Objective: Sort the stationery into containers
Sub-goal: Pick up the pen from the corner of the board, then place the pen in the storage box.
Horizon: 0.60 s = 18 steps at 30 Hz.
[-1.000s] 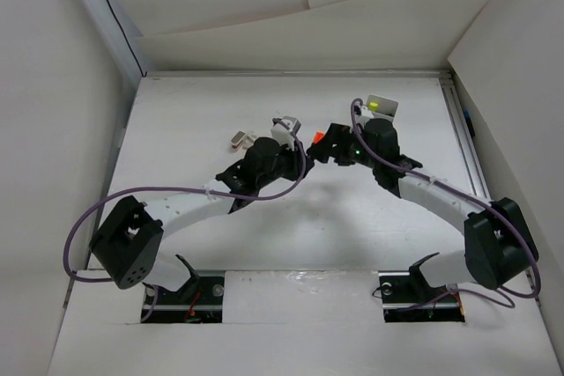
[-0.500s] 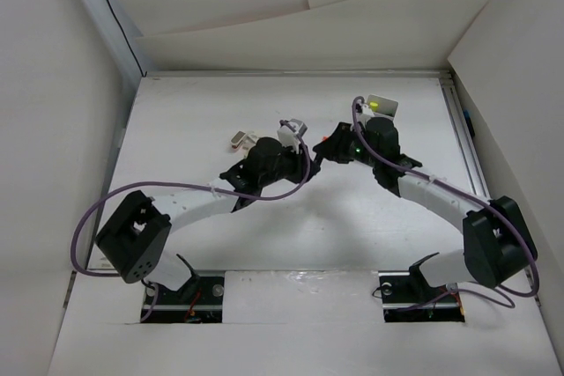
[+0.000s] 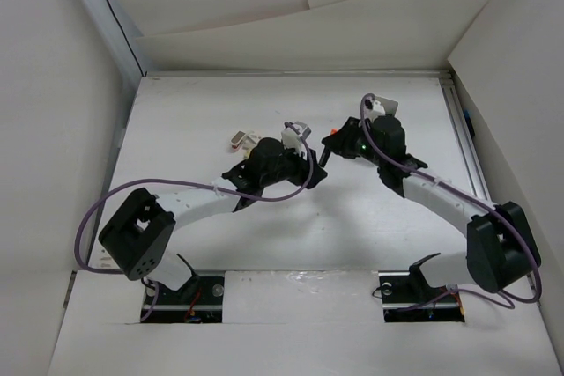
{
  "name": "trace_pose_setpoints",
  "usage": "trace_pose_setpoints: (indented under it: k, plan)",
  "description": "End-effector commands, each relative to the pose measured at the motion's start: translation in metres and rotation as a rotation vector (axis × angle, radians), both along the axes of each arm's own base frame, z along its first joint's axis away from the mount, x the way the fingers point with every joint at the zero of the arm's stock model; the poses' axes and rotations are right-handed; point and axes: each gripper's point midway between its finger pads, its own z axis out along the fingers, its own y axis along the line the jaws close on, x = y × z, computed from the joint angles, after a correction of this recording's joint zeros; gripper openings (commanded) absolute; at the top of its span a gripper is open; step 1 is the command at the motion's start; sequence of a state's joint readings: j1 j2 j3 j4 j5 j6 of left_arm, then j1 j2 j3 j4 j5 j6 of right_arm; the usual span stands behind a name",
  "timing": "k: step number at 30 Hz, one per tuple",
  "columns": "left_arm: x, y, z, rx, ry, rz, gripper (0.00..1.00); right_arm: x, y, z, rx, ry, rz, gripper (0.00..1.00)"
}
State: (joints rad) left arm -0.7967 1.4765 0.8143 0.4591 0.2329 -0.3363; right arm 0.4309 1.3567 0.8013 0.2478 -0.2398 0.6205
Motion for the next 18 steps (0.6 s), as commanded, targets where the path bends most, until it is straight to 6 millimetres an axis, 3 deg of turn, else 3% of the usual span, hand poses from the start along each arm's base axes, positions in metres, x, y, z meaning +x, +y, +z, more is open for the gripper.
trace_pose_setpoints:
  k: [1,6,7,9,10,14,15,18]
  plan:
    - [-0.001,-0.004,0.034,-0.072,-0.092,-0.03,0.57,0.015,-0.017,0.024,0.009,-0.103,-0.089,0.06]
    - [-0.004,0.013,0.048,-0.113,-0.143,0.032,0.59,0.026,-0.047,0.014,-0.028,-0.079,-0.205,0.06]
    - [-0.002,0.019,0.046,-0.106,-0.146,0.062,0.59,0.035,-0.066,0.01,-0.052,-0.071,-0.287,0.05]
    - [-0.001,0.024,0.048,-0.107,-0.155,0.085,0.59,0.046,-0.084,0.02,-0.073,-0.081,-0.379,0.05]
    - [-0.001,0.03,0.046,-0.102,-0.158,0.107,0.59,0.055,-0.107,0.024,-0.109,-0.093,-0.49,0.05]
    - [0.002,0.043,0.044,-0.081,-0.176,0.163,0.59,0.076,-0.153,0.033,-0.171,-0.113,-0.71,0.05]
    - [0.005,0.049,0.046,-0.078,-0.178,0.186,0.59,0.082,-0.158,0.043,-0.171,-0.131,-0.75,0.05]
    - [0.01,0.064,0.049,-0.095,-0.175,0.262,0.59,0.096,-0.181,0.037,-0.259,-0.125,-0.879,0.05]
